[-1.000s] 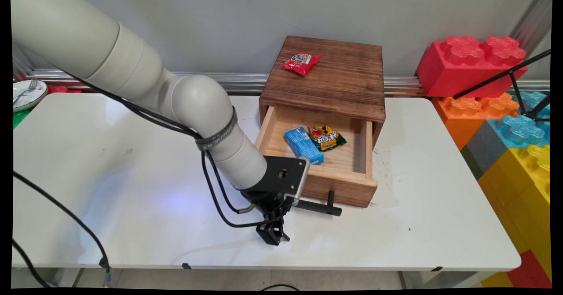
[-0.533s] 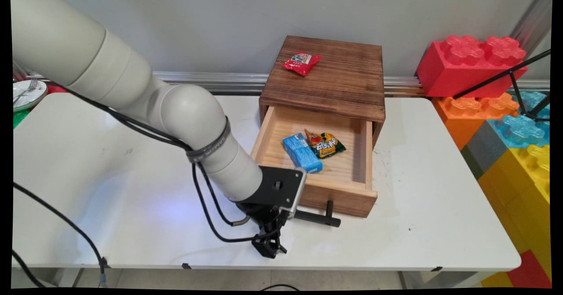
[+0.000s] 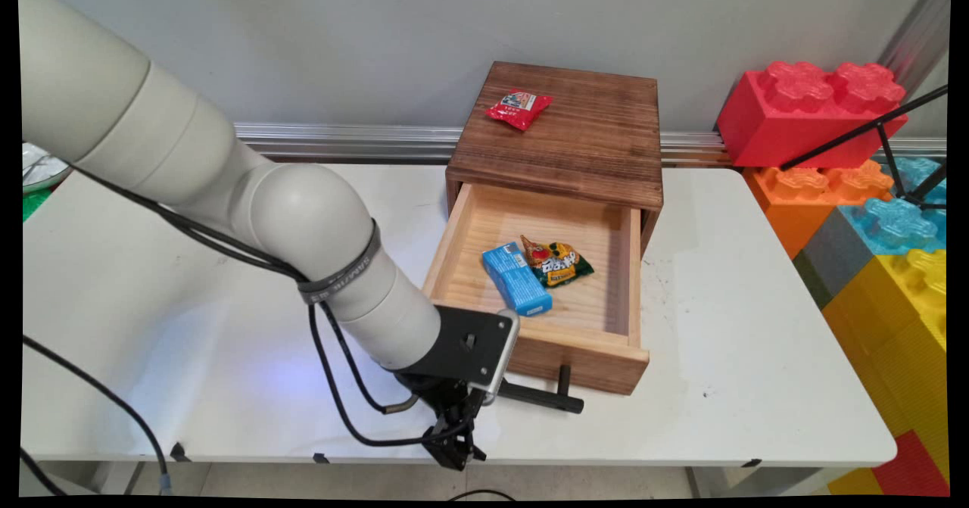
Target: Open the drawer
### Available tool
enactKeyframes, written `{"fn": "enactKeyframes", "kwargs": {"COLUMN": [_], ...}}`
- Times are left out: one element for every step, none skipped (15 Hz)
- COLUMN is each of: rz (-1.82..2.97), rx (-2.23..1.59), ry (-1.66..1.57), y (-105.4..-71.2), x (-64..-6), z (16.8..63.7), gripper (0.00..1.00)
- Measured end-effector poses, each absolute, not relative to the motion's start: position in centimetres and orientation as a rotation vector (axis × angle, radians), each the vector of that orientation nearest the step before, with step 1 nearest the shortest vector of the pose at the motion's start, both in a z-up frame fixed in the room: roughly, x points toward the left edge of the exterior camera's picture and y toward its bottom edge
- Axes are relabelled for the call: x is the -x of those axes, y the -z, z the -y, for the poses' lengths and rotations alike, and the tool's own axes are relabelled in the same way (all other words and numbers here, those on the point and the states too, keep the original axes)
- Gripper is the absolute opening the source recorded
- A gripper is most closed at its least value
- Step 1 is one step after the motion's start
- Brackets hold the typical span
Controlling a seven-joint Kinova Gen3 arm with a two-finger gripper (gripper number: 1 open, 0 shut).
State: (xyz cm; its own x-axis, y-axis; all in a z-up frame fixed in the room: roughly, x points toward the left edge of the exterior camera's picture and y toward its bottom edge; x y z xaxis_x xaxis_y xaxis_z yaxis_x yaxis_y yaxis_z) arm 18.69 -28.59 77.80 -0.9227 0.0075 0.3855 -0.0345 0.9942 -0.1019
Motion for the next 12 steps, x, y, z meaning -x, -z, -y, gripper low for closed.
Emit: {"fn": "enactKeyframes", "kwargs": {"rz": [2.741,2.74,2.739,2.737,2.736,2.735,2.733,2.732,2.731,2.73,2.73,2.729], "rx": [-0.017,-0.015,-0.012,-0.009,-0.006,-0.003,-0.001,0.001,0.002,0.004,0.005,0.005], "ry": [-0.148,-0.147,-0.145,-0.144,-0.144,-0.142,-0.142,-0.141,-0.141,-0.141,-0.144,-0.145], "y": [-77.8,-77.8,-77.8,-77.9,-77.9,-77.9,-77.9,-78.0,-78.0,-77.9,-77.9,-77.9], "x": [-18.7,-18.6,-18.6,-18.6,-18.5,-18.5,-18.4,-18.4,-18.4,-18.4,-18.4,-18.4], "z": [28.3,28.0,27.8,27.5,27.3,27.1,26.8,26.6,26.5,26.3,26.2,26.2], "gripper": [1.0,1.0,1.0,1.0,1.0,1.0,1.0,1.0,1.0,1.0,1.0,1.0]}}
